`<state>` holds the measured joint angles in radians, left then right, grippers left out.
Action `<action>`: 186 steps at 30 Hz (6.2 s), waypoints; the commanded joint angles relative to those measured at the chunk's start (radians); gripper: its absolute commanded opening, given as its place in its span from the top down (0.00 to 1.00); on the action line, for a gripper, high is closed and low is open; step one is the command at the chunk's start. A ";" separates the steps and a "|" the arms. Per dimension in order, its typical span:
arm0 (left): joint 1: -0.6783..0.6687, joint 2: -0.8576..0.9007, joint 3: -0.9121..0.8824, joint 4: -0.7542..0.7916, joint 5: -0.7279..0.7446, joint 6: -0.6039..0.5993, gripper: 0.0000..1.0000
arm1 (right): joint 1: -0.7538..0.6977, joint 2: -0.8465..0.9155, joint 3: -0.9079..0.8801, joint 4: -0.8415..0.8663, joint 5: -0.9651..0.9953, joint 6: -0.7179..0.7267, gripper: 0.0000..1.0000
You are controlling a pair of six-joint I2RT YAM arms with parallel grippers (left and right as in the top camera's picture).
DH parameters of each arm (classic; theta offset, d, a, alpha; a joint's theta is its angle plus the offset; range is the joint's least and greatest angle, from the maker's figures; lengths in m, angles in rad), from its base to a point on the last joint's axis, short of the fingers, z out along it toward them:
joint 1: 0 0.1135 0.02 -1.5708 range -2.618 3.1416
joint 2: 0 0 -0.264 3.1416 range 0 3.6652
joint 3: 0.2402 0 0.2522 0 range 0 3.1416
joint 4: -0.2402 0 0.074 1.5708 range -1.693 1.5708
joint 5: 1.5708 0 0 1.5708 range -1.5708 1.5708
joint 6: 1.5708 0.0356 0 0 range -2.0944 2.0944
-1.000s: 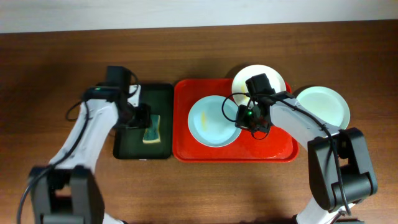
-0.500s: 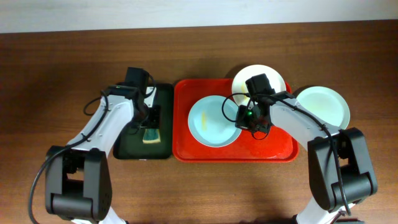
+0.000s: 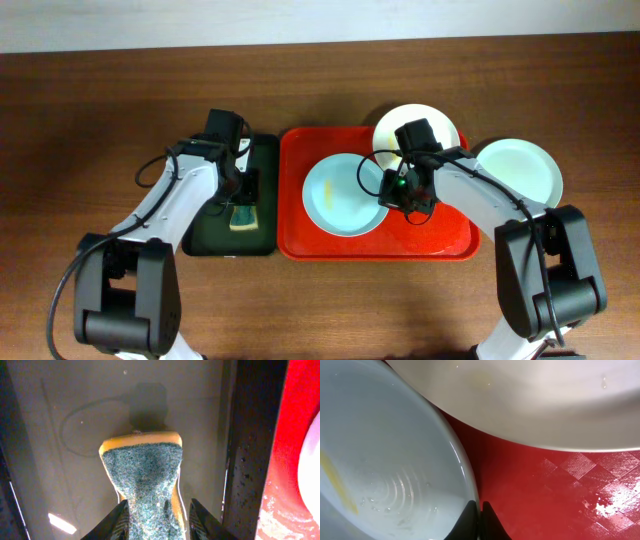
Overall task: Clean dirty plates on tray and stack at the side
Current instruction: 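Reach the left gripper to the sponge on the black tray and grasp it, then lift the sponge with the left gripper and move it over the light blue plate, then scrub the light blue plate with the sponge while right gripper holds it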
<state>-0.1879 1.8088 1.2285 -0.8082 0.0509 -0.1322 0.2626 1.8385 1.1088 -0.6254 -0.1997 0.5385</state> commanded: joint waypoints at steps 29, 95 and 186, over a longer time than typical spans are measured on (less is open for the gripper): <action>0.002 0.015 -0.138 0.150 -0.011 -0.019 1.00 | 0.006 -0.001 -0.008 -0.007 0.017 -0.002 0.63; 0.055 -0.326 0.047 0.051 -0.051 0.037 1.00 | 0.096 -0.001 -0.005 0.021 0.027 -0.006 0.96; -0.293 0.393 0.288 -0.038 0.104 -0.196 1.00 | 0.065 -0.001 0.001 0.002 -0.077 -0.006 0.96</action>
<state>-0.4564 2.1155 1.5215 -0.8444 0.1692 -0.3153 0.3241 1.8385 1.1080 -0.6228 -0.2890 0.5278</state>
